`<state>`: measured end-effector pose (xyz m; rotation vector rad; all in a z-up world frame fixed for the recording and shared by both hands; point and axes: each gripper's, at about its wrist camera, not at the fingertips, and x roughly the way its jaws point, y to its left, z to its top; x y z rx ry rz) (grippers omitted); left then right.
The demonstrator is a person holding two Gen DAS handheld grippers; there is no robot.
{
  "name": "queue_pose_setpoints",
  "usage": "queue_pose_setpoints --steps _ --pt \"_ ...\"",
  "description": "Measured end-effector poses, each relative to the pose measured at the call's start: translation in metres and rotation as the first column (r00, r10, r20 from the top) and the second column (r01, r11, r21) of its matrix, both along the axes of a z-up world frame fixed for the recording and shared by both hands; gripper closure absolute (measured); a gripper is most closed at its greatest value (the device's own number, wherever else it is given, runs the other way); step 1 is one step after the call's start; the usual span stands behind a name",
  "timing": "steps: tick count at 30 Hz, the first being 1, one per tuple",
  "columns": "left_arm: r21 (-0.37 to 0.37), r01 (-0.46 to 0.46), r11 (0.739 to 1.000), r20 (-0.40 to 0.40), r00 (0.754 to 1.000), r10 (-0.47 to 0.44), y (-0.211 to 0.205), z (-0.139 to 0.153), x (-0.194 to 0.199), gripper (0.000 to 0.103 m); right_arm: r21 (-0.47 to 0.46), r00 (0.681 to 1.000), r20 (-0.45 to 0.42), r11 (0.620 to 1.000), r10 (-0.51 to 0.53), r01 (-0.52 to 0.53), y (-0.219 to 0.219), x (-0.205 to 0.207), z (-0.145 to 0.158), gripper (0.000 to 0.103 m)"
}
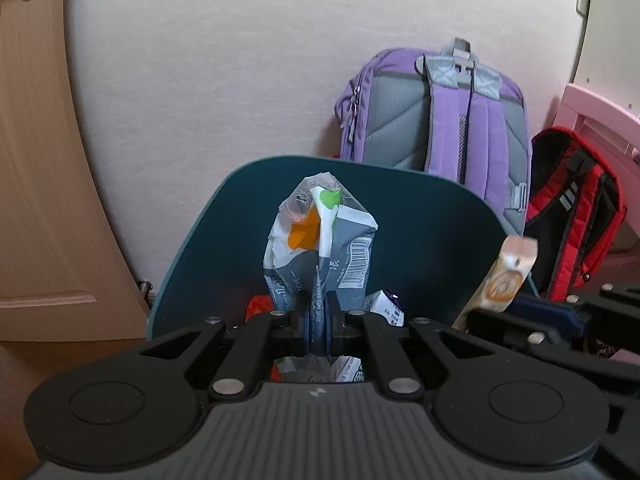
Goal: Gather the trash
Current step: 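Open both tools to drop the wrapper and packet into the wastebasket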
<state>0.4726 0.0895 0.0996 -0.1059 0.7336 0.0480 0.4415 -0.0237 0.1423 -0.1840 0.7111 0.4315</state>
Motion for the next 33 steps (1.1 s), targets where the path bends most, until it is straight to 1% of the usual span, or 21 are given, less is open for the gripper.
queue_pose_setpoints --steps 5,11,12,13,14,16,17,18,23,26,30,33 --pt "-0.009 0.007 1.000 -0.036 0.999 -0.008 -0.001 -0.005 0.005 0.096 -0.006 1.000 -0.031 1.000 -0.006 0.006 0.002 0.003 -0.004 0.084" --pt "-0.012 -0.006 1.000 -0.069 0.998 0.006 -0.001 -0.007 0.006 0.090 -0.013 1.000 -0.031 1.000 -0.003 0.002 0.000 -0.003 0.001 0.079" --pt "-0.016 -0.009 1.000 -0.074 0.997 0.008 0.000 -0.007 0.004 0.085 -0.015 1.000 -0.031 1.000 -0.003 0.002 0.000 -0.005 0.002 0.079" --pt "-0.019 -0.011 1.000 -0.076 0.997 0.009 0.001 -0.007 0.002 0.073 -0.015 1.000 -0.030 1.000 -0.005 0.004 -0.001 -0.007 0.003 0.077" --pt "-0.019 -0.013 1.000 -0.075 0.997 0.011 0.000 -0.005 0.001 0.065 -0.014 1.000 -0.030 1.000 -0.007 0.006 -0.003 -0.006 0.005 0.077" --pt "-0.011 -0.007 1.000 -0.045 0.999 0.007 -0.002 0.000 -0.007 0.037 -0.008 1.000 -0.029 1.000 -0.011 0.011 -0.006 -0.011 0.009 0.072" --pt "-0.004 -0.009 1.000 -0.030 1.000 0.008 -0.003 0.003 -0.011 0.033 -0.006 1.000 -0.028 1.000 -0.013 0.012 -0.008 -0.012 0.011 0.071" --pt "0.001 -0.008 1.000 -0.018 1.000 0.008 -0.004 0.006 -0.015 0.031 -0.004 1.000 -0.028 1.000 -0.013 0.013 -0.010 -0.014 0.014 0.069" --pt "-0.008 -0.010 1.000 0.001 1.000 0.010 -0.006 0.023 -0.030 0.031 0.016 0.999 -0.016 0.999 -0.027 0.028 -0.023 -0.024 0.029 0.065" --pt "-0.015 -0.017 1.000 0.013 1.000 0.018 -0.007 0.035 -0.041 0.025 0.028 1.000 -0.008 0.999 -0.030 0.030 -0.029 -0.033 0.040 0.062" --pt "-0.025 -0.017 1.000 0.033 0.999 0.018 -0.012 0.052 -0.061 0.024 0.049 0.999 0.007 0.998 -0.031 0.031 -0.037 -0.048 0.057 0.060" --pt "-0.018 -0.021 1.000 0.058 0.998 0.022 -0.018 0.066 -0.078 0.022 0.067 0.999 0.017 0.997 -0.032 0.030 -0.042 -0.059 0.070 0.056"
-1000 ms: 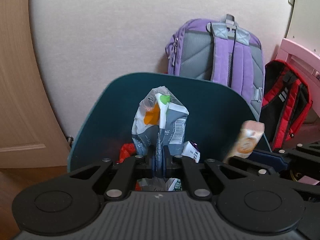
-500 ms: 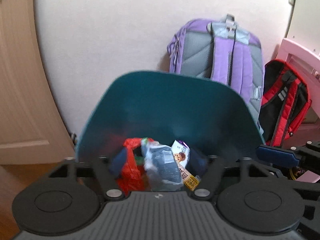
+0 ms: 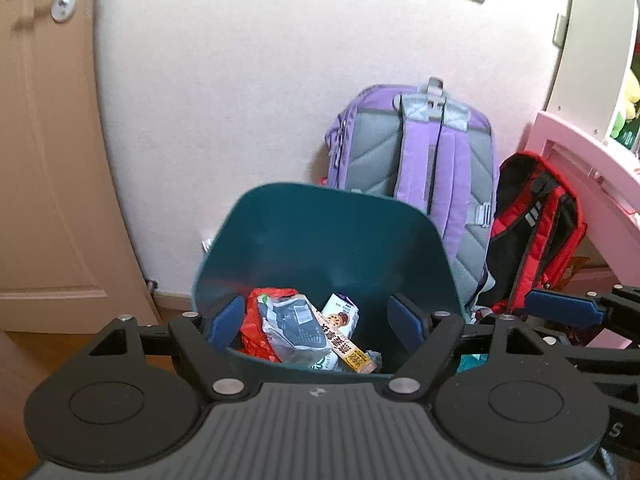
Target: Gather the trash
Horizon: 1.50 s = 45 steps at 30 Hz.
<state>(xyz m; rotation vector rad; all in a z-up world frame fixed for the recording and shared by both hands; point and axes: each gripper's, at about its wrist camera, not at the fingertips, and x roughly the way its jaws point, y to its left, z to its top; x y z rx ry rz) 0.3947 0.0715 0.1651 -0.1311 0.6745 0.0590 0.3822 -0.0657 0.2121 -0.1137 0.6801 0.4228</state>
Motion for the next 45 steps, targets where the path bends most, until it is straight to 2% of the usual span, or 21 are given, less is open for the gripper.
queue_pose_setpoints --steps 4,14,21,24,28,34,45 --pt "0.023 -0.016 1.000 0.036 0.999 0.016 -0.007 0.016 -0.019 0.019 0.005 1.000 0.023 1.000 0.000 0.000 -0.006 -0.016 0.014 0.050" --pt "0.020 -0.020 1.000 0.070 0.997 0.019 -0.012 0.045 -0.062 0.012 0.029 0.998 0.055 1.000 -0.005 0.003 -0.018 -0.046 0.042 0.035" --pt "-0.001 -0.028 1.000 0.072 0.997 0.028 -0.008 0.056 -0.078 0.009 0.039 0.998 0.060 0.999 0.003 -0.005 -0.017 -0.058 0.055 0.022" --pt "0.018 -0.040 0.999 0.075 0.996 0.039 -0.008 0.062 -0.083 0.000 0.047 0.998 0.065 0.999 0.002 -0.005 -0.017 -0.061 0.061 0.017" --pt "0.025 -0.039 0.999 0.091 0.995 0.036 -0.007 0.071 -0.088 0.000 0.051 0.997 0.071 0.999 0.002 -0.006 -0.018 -0.063 0.069 0.012" --pt "0.033 -0.030 0.999 0.102 0.994 0.026 -0.007 0.085 -0.090 0.000 0.055 0.997 0.076 0.998 -0.004 0.000 -0.020 -0.061 0.080 0.007" --pt "0.061 -0.037 0.997 0.125 0.992 0.030 -0.010 0.108 -0.093 0.000 0.071 0.996 0.083 0.997 -0.019 0.013 -0.027 -0.058 0.098 0.006"
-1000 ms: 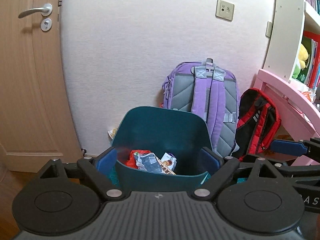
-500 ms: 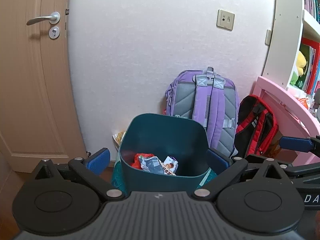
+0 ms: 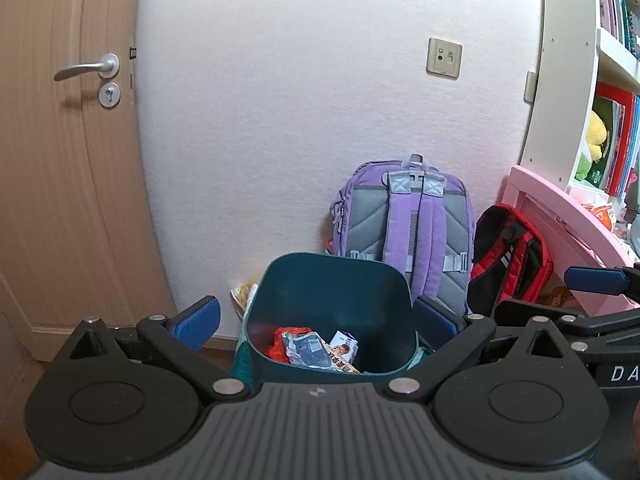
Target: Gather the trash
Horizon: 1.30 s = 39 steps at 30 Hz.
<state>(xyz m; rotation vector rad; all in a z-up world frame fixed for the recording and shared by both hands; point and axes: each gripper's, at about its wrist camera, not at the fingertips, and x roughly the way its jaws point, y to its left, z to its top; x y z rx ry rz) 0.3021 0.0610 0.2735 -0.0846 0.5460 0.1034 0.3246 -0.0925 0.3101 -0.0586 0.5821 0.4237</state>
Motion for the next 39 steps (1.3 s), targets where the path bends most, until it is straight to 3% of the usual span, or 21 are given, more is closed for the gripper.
queue_pose_setpoints --steps 39 --pt "-0.001 0.023 1.000 0.033 0.999 -0.023 0.002 0.017 -0.019 0.000 0.009 1.000 0.013 1.000 -0.008 0.008 -0.006 -0.008 0.016 0.005"
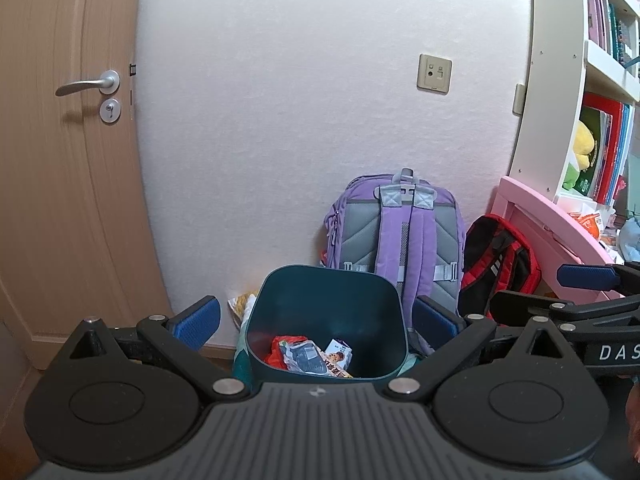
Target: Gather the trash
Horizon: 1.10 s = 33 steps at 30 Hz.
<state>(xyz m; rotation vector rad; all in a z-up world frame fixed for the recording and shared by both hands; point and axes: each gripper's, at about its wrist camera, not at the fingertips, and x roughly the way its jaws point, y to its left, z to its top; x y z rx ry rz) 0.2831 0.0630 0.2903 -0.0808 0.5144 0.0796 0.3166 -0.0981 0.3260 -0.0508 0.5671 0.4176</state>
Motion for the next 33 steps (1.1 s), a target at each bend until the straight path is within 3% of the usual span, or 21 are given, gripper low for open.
queue_pose_setpoints --steps 11,28,33 --pt "0.081 0.007 0.997 0.017 1.000 -0.008 -0.011 0.000 -0.004 0.000 0.008 1.000 -0.007 1.000 -0.009 0.009 -0.003 0.000 -0.001 0.005" --pt "0.049 0.010 0.999 0.021 1.000 -0.011 -0.006 -0.003 -0.005 0.000 0.012 1.000 -0.007 1.000 -0.010 0.010 -0.002 0.000 -0.001 0.005" --pt "-0.005 0.006 1.000 0.024 1.000 -0.006 0.001 -0.006 -0.004 0.000 0.017 1.000 -0.011 1.000 -0.002 0.002 -0.003 -0.001 -0.002 0.005"
